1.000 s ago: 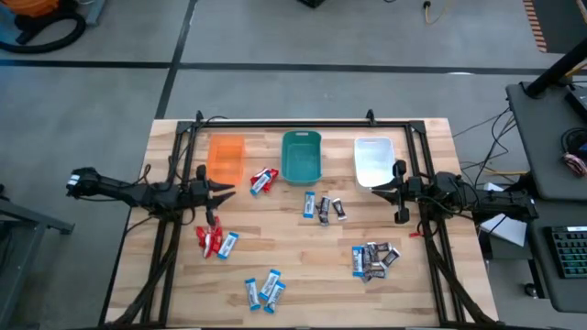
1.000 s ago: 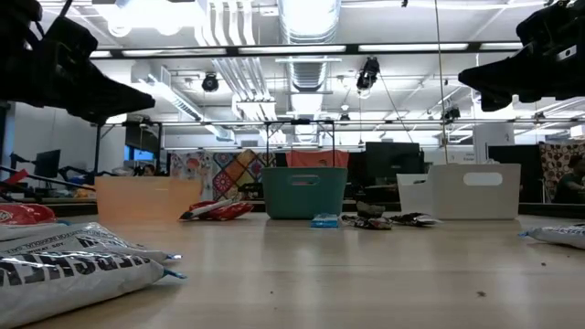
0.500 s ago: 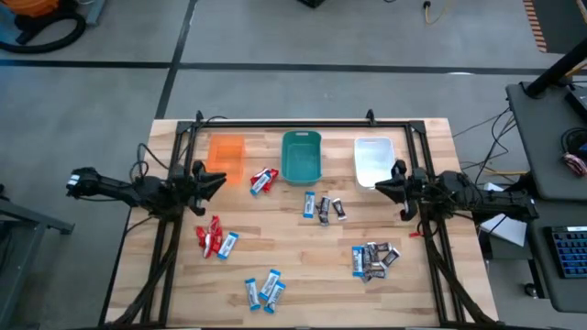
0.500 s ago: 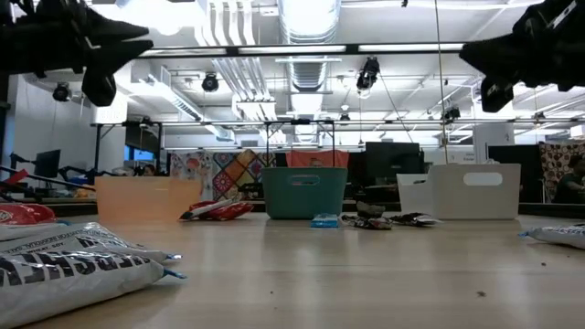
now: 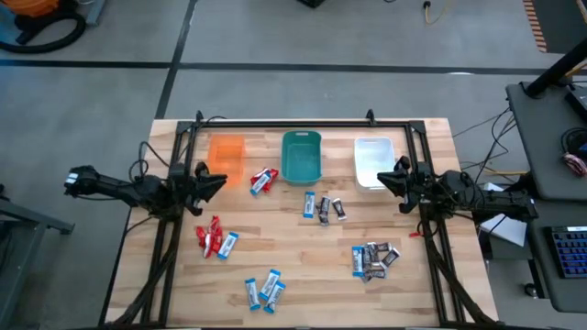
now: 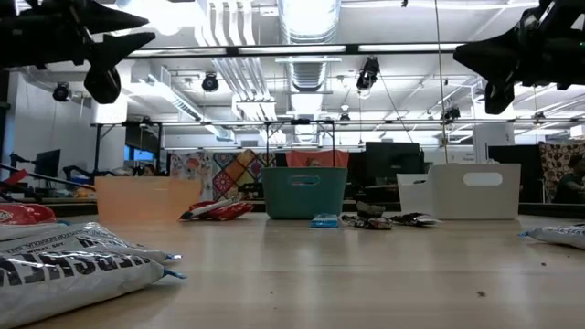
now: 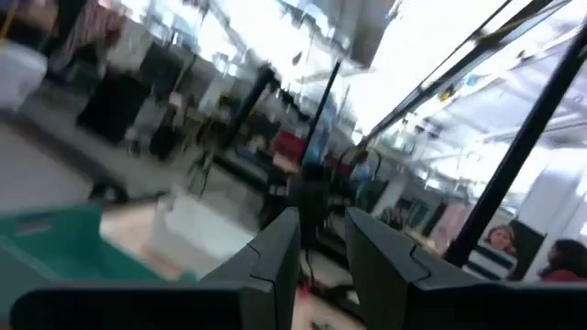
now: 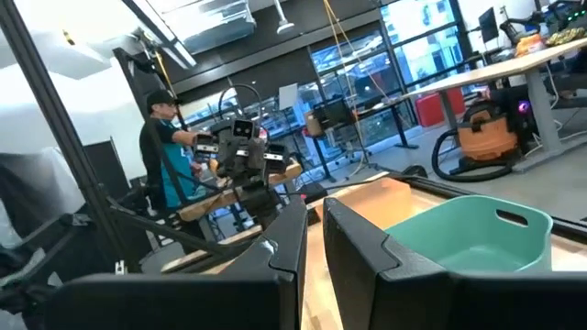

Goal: Organize candy in baskets
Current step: Put the red chocolate bar into the green bin

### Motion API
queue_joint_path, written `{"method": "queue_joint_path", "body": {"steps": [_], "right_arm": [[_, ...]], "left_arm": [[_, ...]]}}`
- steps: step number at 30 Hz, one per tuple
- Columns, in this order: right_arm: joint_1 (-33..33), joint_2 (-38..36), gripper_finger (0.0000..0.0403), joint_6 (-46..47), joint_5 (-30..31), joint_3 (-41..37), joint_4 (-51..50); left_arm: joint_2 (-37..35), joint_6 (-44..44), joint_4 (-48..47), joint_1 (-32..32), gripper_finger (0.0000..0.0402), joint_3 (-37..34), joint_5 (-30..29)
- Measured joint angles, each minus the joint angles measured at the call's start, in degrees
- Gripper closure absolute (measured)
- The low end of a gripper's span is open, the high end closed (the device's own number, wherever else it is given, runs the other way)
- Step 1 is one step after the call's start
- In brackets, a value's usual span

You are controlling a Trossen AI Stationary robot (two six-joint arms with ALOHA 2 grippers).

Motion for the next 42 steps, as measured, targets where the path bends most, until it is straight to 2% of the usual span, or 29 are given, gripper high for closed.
{"method": "queue_joint_path", "body": {"steps": [3,5,8,11,13,18,26,31,35,42], "right_arm": [[0.0,0.0,0.0369,0.04,0.0,0.0,-0.01],[0.0,0.0,0.0369,0.84,-0.01,0.0,-0.02],[0.0,-0.02,0.0369,3.25,-0.02,0.0,-0.05],[0.02,0.0,0.0369,3.49,-0.06,0.0,-0.08],[0.02,0.0,0.0369,3.52,-0.09,0.0,-0.12],[0.02,-0.02,0.0369,3.67,-0.11,0.0,-0.07],[0.02,-0.02,0.0369,5.99,-0.26,0.0,-0.09],[0.02,-0.02,0.0369,6.73,-0.35,0.0,-0.09],[0.02,-0.02,0.0369,6.86,-2.09,0.0,-0.11],[0.02,-0.02,0.0369,6.42,-3.02,0.0,-0.1]], "left_arm": [[4.02,-7.47,-11.67,-0.24,0.0326,5.1,1.01],[6.65,-16.95,-27.84,-0.77,0.0326,10.5,4.46],[12.72,-36.7,-52.74,-3.17,0.0326,17.99,7.66],[20.29,-48.61,-67.41,-6.71,0.0326,23.56,11.12],[25.29,-52.95,-70.65,-8.63,0.0326,26.44,13.1],[37.12,-57.19,-70.87,-12.9,0.0326,30.7,18.18],[52.27,-61.6,-73.09,-14.93,0.0326,35.47,20.33],[57.69,-60.68,-80.03,-14.93,0.0318,40.05,20.77],[60.48,-60.47,-85.79,-14.91,0.0295,43.07,20.53],[63.9,-59.46,-85.82,-14.91,0.0266,43.51,19.94]]}}
